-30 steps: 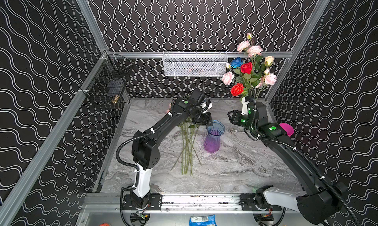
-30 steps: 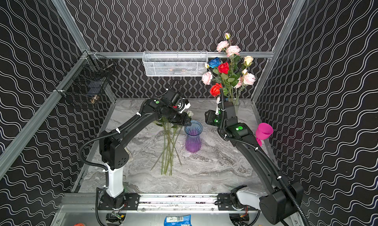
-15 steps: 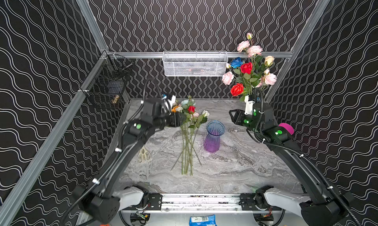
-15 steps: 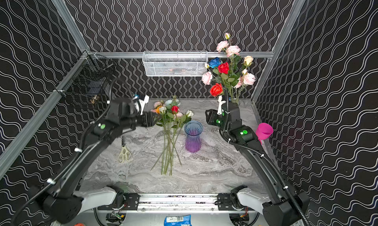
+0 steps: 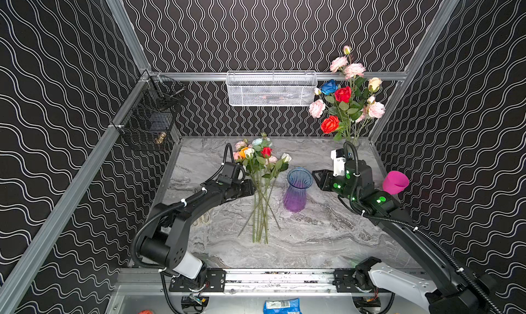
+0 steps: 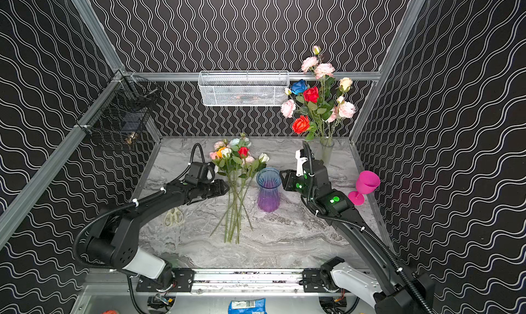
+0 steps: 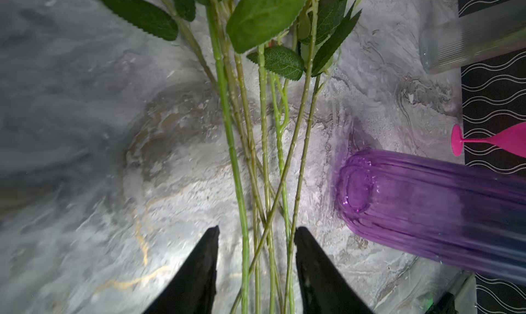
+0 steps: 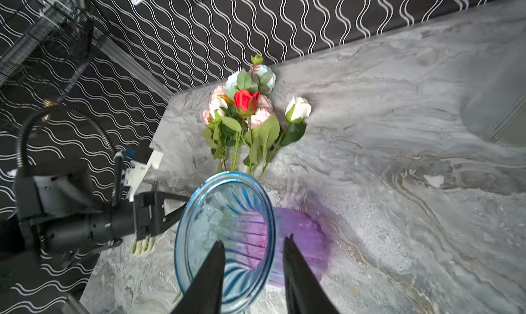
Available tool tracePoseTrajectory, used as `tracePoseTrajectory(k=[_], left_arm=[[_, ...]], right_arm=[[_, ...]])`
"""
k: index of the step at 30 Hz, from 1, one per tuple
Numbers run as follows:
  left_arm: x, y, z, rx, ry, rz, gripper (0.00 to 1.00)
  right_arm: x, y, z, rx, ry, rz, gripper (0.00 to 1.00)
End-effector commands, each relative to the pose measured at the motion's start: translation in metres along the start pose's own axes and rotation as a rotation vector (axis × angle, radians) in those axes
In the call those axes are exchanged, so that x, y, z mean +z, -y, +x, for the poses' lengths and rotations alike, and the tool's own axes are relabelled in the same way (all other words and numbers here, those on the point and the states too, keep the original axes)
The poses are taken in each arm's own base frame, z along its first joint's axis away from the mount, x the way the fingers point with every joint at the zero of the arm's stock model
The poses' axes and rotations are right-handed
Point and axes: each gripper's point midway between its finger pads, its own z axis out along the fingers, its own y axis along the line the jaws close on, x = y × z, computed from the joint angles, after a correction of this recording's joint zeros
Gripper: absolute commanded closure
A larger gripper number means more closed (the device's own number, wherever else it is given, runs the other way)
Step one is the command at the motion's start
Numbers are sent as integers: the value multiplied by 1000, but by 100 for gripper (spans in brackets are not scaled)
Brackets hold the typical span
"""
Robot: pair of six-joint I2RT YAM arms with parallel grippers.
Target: Arrange the flowers into the vase
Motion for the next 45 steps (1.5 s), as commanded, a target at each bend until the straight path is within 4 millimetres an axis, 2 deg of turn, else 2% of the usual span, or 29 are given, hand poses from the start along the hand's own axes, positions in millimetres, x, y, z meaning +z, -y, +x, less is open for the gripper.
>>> tracePoseTrajectory(k=[1,5,8,13,17,22,23,26,29,33,40,45], left_arm=[[5,23,-30,15,86,89,58],[16,28,-36,0,85,83,67],[29,23,-29,4,56,30,68],[36,2,-19,0,50,-77,67],[29,-1,-14,23,70,-95,62],[42,-5,3,31,21,-68,62],[45,-5,6,27,9,-55,63],[49,-6,11,21,-13,-52,78],[36,-3,7,22,15,-52,91],[2,13,-6,30,87,-25,100],[-50,25,-15,95,163,-89,100],[-75,20,-17,150,198,-186,100]], right_arm=[[3,0,0,-9,3,3,65],[6,2,-2,-15,7,11,65],[7,1,-2,-21,8,10,65],[7,4,1,-24,5,19,65],[6,8,3,-27,5,32,65],[7,9,4,-25,5,35,65],[6,9,4,-24,5,35,65],[4,8,1,-26,12,36,65],[0,8,-2,-28,21,40,65],[-4,7,-4,-29,35,37,65],[-6,4,-8,-26,53,29,65],[-8,-1,-16,-31,68,16,65]])
